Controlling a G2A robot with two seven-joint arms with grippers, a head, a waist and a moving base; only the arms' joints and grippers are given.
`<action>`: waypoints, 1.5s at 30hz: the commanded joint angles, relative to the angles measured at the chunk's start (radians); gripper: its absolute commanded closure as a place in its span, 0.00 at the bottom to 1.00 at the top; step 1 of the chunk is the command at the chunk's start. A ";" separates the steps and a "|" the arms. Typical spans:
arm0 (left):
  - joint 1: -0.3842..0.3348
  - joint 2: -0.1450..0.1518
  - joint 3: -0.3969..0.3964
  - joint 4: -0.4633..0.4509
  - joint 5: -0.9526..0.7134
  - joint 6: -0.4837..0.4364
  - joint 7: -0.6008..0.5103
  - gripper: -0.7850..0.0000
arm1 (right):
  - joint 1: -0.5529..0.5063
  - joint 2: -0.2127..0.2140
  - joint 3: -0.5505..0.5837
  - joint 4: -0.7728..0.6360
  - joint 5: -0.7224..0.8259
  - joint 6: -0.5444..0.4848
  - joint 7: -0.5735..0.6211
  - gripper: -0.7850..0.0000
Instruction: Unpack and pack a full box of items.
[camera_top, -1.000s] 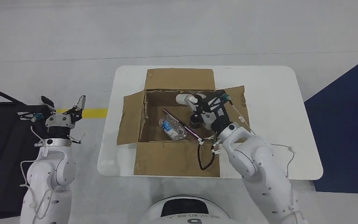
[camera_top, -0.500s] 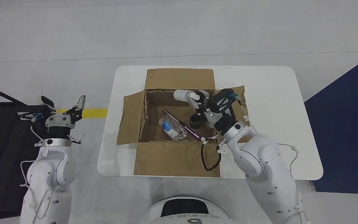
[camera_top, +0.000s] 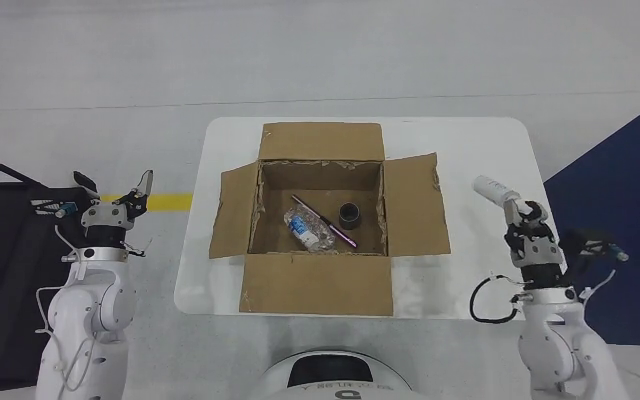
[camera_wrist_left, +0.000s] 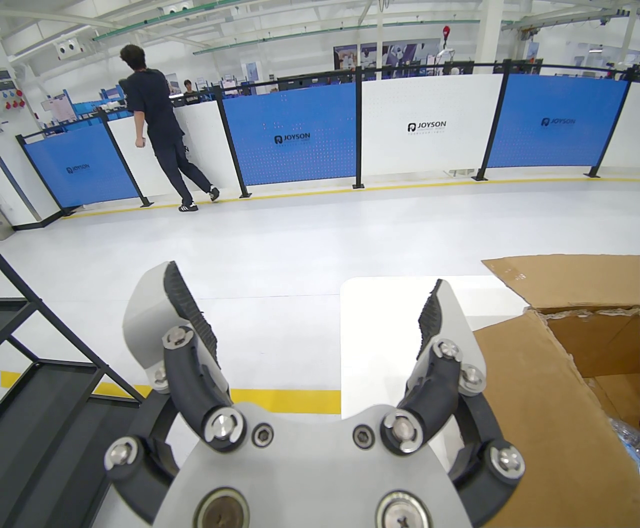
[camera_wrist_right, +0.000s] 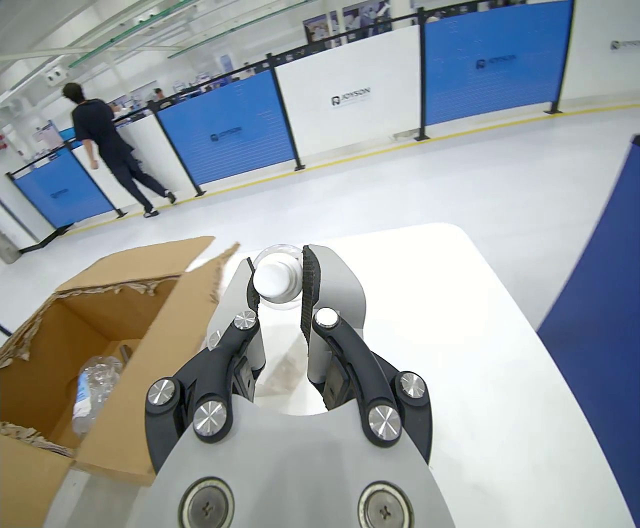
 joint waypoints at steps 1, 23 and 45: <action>0.000 0.000 0.000 0.000 0.000 0.000 0.000 0.00 | 0.003 0.001 0.015 0.016 -0.004 0.016 0.046 1.00; 0.000 0.000 0.000 0.000 0.000 0.000 0.000 0.00 | 0.299 0.025 -0.133 0.145 -0.352 0.136 0.801 1.00; 0.000 0.000 0.000 0.000 0.000 0.000 0.000 0.00 | 0.268 0.021 -0.138 0.082 -0.362 0.169 0.769 1.00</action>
